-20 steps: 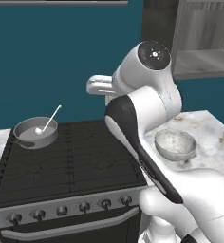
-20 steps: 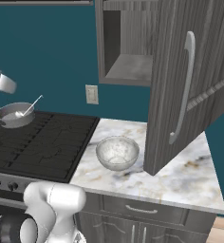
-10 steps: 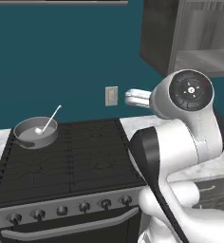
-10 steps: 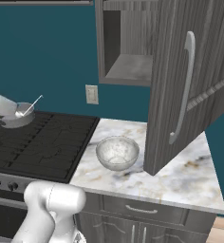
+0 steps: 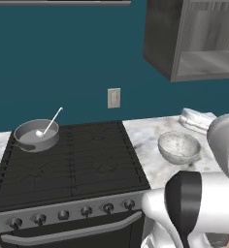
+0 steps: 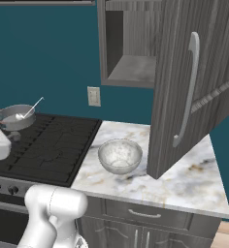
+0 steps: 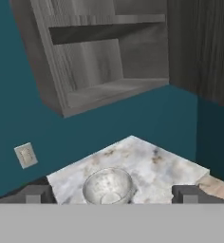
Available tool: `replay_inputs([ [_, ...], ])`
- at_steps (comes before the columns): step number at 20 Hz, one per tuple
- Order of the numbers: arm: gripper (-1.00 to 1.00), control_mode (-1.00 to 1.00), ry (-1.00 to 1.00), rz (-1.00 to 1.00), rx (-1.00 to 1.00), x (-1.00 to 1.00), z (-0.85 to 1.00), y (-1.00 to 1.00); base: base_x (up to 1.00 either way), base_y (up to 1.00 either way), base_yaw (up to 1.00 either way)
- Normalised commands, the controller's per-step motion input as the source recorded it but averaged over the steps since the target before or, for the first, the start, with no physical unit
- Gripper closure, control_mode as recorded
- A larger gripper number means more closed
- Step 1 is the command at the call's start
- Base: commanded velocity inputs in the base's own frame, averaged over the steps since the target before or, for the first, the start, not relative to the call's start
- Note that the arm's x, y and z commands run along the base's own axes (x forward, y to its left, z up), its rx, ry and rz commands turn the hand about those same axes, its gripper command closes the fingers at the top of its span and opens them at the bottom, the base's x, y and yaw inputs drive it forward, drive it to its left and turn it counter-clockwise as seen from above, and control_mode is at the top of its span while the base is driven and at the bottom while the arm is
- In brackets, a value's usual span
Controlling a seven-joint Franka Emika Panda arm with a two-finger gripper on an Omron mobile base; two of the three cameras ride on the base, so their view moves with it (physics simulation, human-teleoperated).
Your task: Open the cabinet and move the ladle to the pot. Then close the cabinet.
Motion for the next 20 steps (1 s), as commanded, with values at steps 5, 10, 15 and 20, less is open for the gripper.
replay_inputs([
  [5,-1.0,-1.0,-0.22,-0.1,-0.04,-0.49,0.33,-0.85,0.0,0.0,0.0],
  [10,-1.0,-1.0,-0.27,-0.1,-0.08,-0.58,0.22,-0.72,0.0,0.0,0.0],
  [15,-1.0,-1.0,-0.24,-0.26,-0.15,-0.74,0.01,-0.4,0.0,0.0,0.0],
  [20,-1.0,-1.0,-0.16,-0.26,-0.15,-0.28,0.0,-0.51,0.0,0.0,0.0],
])
